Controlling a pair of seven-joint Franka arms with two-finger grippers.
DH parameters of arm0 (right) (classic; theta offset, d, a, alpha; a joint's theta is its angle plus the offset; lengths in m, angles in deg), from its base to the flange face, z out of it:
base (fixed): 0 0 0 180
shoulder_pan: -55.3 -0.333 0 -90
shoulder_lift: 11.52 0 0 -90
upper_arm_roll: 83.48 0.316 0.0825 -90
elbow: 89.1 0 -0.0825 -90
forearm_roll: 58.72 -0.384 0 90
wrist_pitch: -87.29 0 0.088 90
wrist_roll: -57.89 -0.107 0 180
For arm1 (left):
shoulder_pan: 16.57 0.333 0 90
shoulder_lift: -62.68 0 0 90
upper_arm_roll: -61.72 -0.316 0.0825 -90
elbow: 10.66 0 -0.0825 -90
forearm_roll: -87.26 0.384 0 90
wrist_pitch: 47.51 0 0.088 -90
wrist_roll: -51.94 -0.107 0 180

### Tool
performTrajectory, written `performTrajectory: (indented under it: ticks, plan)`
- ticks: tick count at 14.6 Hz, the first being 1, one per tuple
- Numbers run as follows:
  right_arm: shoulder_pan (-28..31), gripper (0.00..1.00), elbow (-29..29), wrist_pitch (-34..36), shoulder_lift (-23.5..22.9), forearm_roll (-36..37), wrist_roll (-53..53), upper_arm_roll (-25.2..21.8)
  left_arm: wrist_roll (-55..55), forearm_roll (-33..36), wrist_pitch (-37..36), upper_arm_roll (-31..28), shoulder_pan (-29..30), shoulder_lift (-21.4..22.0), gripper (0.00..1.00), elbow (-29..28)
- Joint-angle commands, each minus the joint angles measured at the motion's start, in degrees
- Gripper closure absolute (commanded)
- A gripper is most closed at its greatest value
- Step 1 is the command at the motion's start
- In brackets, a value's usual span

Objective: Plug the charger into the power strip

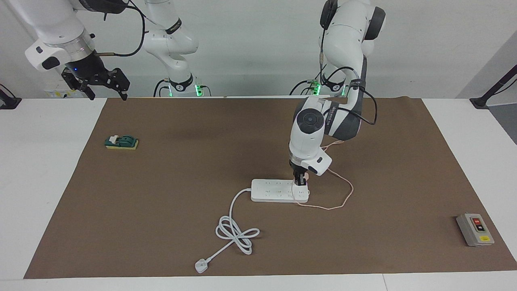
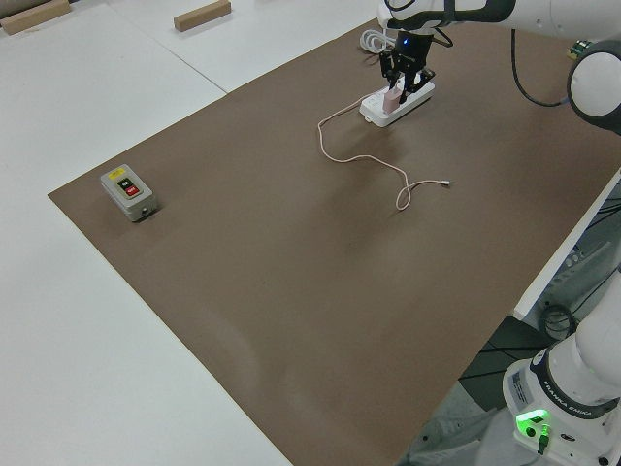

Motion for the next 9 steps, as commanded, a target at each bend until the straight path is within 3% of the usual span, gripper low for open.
performTrajectory:
  ticks: [1,9]
  plan:
    - [0.9,0.00,1.5,-0.7,1.2,0.6,-0.1,0.6,-0.3,0.4,2.7,-0.7,-0.4,1.1,1.00,-3.8]
    - [0.6,0.00,1.7,-1.0,1.2,0.6,-0.4,0.6,-0.8,0.7,4.3,-0.8,0.4,1.0,1.00,-3.7]
